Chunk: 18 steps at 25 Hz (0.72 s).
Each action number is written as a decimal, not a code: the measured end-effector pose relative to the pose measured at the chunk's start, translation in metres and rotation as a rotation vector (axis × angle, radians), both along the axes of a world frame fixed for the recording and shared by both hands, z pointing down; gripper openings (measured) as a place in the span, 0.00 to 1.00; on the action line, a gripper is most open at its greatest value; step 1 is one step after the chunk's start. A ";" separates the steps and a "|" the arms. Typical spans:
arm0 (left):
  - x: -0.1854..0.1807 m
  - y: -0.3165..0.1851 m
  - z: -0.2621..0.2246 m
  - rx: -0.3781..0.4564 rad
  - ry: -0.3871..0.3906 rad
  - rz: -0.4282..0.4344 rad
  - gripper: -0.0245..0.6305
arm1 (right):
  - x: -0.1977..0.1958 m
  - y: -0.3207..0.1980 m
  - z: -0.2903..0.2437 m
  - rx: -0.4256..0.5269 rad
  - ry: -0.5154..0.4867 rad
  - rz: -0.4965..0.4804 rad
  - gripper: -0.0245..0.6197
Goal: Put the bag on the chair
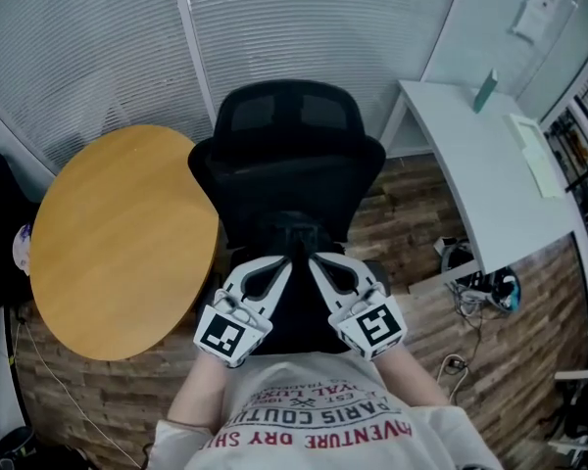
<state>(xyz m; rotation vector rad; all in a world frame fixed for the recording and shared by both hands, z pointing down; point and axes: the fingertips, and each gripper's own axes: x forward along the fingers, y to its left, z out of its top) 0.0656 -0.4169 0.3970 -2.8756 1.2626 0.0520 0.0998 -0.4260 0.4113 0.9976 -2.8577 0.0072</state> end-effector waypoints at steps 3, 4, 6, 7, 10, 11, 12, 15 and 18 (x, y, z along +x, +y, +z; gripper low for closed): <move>0.001 0.005 0.002 -0.007 -0.014 0.005 0.09 | -0.005 0.004 0.001 0.003 0.004 -0.015 0.08; 0.002 0.007 0.003 -0.010 -0.016 0.006 0.09 | -0.006 0.006 0.000 0.002 -0.001 -0.017 0.08; 0.002 0.009 0.003 -0.017 -0.019 0.000 0.09 | -0.007 0.008 -0.003 -0.001 -0.011 -0.019 0.08; 0.002 0.009 0.004 -0.026 -0.018 -0.009 0.09 | -0.006 0.008 -0.004 -0.002 -0.016 -0.019 0.08; 0.000 0.007 0.004 -0.057 0.022 -0.028 0.09 | -0.003 0.007 -0.005 -0.005 -0.029 -0.006 0.08; -0.002 0.006 0.003 -0.058 0.036 -0.029 0.09 | -0.002 0.007 -0.006 -0.004 -0.029 0.001 0.08; -0.003 0.007 0.002 -0.056 0.040 -0.030 0.09 | -0.002 0.007 -0.007 -0.002 -0.028 0.005 0.08; -0.002 0.012 0.002 -0.057 0.011 -0.038 0.09 | -0.003 0.010 -0.010 0.003 -0.029 0.008 0.08; 0.001 0.013 0.004 -0.058 -0.008 -0.037 0.09 | -0.002 0.010 -0.008 -0.001 -0.028 0.006 0.08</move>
